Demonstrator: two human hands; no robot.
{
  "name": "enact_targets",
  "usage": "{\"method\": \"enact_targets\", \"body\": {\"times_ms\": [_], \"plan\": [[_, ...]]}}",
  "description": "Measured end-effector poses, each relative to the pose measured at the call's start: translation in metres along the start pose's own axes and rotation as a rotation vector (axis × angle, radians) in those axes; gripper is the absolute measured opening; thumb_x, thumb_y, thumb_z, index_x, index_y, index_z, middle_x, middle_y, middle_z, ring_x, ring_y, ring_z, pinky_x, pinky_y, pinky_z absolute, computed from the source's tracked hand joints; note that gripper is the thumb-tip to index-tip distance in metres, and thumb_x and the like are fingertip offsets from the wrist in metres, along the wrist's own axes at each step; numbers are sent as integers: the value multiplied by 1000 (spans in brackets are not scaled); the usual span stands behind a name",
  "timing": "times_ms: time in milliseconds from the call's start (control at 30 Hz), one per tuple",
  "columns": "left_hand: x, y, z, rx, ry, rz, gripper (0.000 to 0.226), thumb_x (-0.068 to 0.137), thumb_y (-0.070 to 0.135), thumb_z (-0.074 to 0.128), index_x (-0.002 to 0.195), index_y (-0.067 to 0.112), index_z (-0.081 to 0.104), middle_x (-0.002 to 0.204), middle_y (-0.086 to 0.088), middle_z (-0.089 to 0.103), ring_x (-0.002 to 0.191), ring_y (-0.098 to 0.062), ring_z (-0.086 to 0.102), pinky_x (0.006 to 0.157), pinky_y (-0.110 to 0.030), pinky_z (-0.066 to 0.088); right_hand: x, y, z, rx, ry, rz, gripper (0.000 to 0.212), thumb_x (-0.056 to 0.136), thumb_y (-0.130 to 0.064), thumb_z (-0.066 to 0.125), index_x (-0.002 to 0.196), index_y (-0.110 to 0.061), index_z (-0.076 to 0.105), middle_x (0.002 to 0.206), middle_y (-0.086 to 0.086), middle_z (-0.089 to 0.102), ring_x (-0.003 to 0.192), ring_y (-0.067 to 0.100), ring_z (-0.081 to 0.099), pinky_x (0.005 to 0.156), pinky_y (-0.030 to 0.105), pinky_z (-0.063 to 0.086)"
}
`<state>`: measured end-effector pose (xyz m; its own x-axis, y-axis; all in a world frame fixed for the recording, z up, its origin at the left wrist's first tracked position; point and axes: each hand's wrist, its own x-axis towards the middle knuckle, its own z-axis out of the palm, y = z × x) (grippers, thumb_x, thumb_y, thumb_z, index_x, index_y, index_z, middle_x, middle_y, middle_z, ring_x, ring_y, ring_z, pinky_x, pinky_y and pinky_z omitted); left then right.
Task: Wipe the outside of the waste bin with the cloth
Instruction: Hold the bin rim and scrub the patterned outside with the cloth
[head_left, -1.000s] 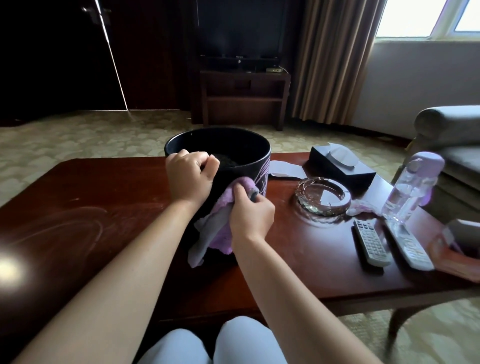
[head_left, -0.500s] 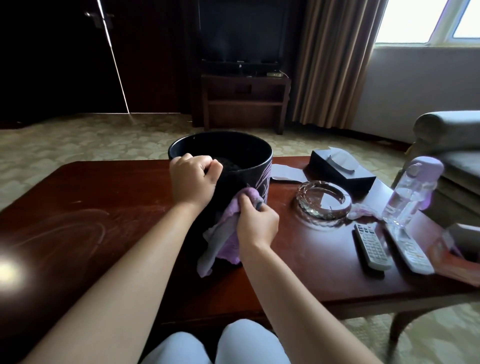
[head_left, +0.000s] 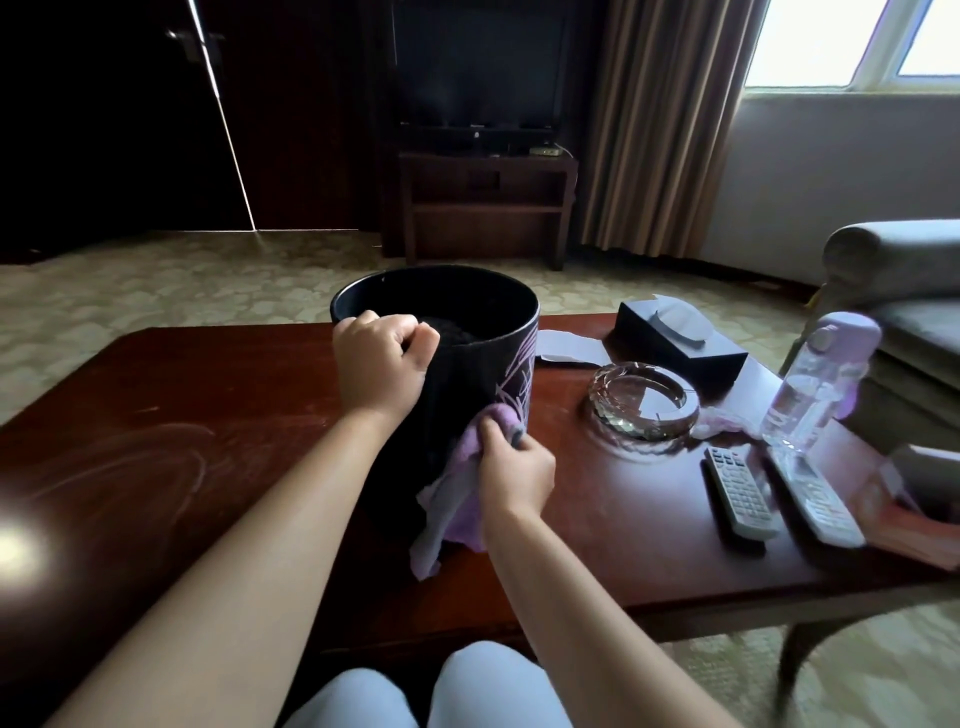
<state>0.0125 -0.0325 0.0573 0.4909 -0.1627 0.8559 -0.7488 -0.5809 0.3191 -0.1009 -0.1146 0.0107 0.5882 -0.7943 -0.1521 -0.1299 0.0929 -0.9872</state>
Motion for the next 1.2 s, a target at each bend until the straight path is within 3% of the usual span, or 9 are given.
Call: {"method": "enact_targets", "body": {"times_ms": [133,233,367,500,633,767,833,1067,1200], "plan": [[-1,0,0,-4,-3,5,37,78,32,39,47,20,24,41,5,22,48,-21,32,60,-33,21,0,6,-1,-4,-32,-21,43,81,-31,68,50,-12,45,48,-6,43,47,6,40,52,27,35],[-2,-1,1,3,3,1,37,79,31,39,46,19,26,42,3,26,48,-21,32,60,-34,24,1,-19,1,85,-25,-151,36,81,-30,68,53,-12,53,47,-8,46,47,3,40,54,27,37],[-1,-1,0,1,10,12,36,78,31,39,46,19,26,42,3,24,48,-21,31,60,-33,26,4,-21,6,144,-17,-146,33,81,-30,68,55,-12,57,48,-8,49,49,4,42,56,26,39],[-1,-1,1,-4,8,20,40,78,32,39,47,23,16,42,7,16,47,-22,32,62,-37,34,7,26,8,99,1,34,34,80,-33,69,55,-14,58,58,-2,58,63,12,53,68,28,44],[0,-2,3,18,22,13,41,79,32,39,47,23,14,41,10,14,46,-21,29,64,-37,35,14,66,12,128,-37,215,30,82,-29,68,58,-14,59,62,1,60,67,16,57,67,25,42],[1,-3,5,62,60,4,37,75,30,41,45,21,21,41,10,14,45,-21,31,60,-34,31,28,87,15,55,-71,365,14,83,-28,67,79,-15,66,77,4,64,77,21,61,72,25,44],[1,-3,6,60,69,7,37,75,29,42,45,20,23,40,11,13,45,-21,31,60,-32,29,34,94,14,-24,-83,388,19,82,-30,67,90,-12,68,83,6,64,85,24,63,79,27,47],[1,-1,4,50,73,17,38,74,28,42,45,23,18,40,13,11,46,-19,29,60,-31,26,48,95,3,-27,-37,279,14,83,-29,63,77,-17,66,76,3,66,76,22,62,71,26,45],[0,2,6,24,102,-2,39,72,27,43,46,25,14,39,13,11,45,-18,28,60,-31,26,47,109,-4,-211,-227,136,19,81,-29,64,69,-15,66,71,2,67,74,18,63,69,28,47]]}}
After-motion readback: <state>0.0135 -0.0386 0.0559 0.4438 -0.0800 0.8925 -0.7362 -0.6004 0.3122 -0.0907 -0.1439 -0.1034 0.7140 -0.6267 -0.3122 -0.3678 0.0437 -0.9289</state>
